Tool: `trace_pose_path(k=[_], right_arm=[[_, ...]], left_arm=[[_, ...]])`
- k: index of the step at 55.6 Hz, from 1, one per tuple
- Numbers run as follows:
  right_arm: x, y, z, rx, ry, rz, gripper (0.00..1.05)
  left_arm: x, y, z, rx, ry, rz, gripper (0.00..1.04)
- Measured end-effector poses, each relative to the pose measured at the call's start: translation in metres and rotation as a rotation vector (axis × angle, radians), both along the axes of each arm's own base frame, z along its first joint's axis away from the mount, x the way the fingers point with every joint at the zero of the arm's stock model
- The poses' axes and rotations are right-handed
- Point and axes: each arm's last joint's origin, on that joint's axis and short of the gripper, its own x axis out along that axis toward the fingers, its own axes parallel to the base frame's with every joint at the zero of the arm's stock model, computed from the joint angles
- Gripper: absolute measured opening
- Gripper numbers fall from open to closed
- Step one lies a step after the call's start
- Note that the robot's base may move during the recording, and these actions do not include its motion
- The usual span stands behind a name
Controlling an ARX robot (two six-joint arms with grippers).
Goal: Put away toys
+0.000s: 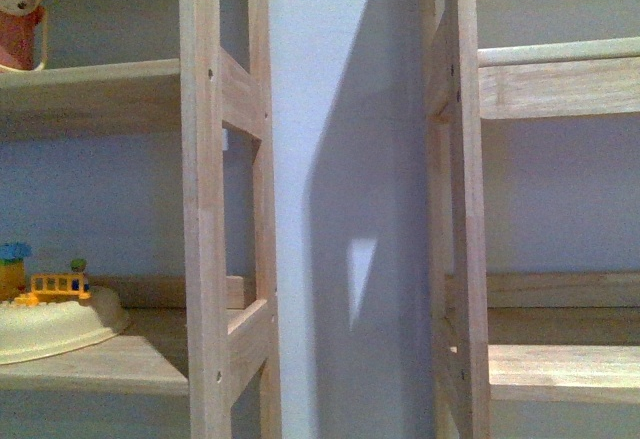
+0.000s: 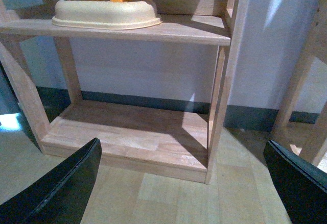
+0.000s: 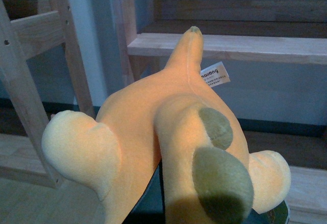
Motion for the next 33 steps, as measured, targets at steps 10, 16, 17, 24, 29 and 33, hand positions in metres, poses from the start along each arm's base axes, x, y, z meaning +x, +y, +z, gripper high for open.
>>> trace_pose_path(k=[10,16,17,24,29,33], right_arm=[[0.0000,0.0000,0.0000,0.000,0.000,0.000,0.07],[0.0000,0.0000,0.0000,0.000,0.000,0.000,0.07],[0.0000,0.0000,0.0000,0.000,0.000,0.000,0.07],[0.0000,0.0000,0.0000,0.000,0.000,0.000,0.07],[0.0000,0.0000,0.0000,0.000,0.000,-0.001,0.07],[0.0004,0.0001,-0.0007,0.025,0.010,-0.060,0.07]], left_arm=[[0.0000,0.0000,0.0000,0.000,0.000,0.000,0.98],[0.0000,0.0000,0.0000,0.000,0.000,0.000,0.98],[0.0000,0.0000,0.0000,0.000,0.000,0.000,0.98],[0.0000,0.0000,0.0000,0.000,0.000,0.000,0.98],[0.0000,0.0000,0.0000,0.000,0.000,0.000,0.98],[0.0000,0.0000,0.0000,0.000,0.000,0.000,0.98]])
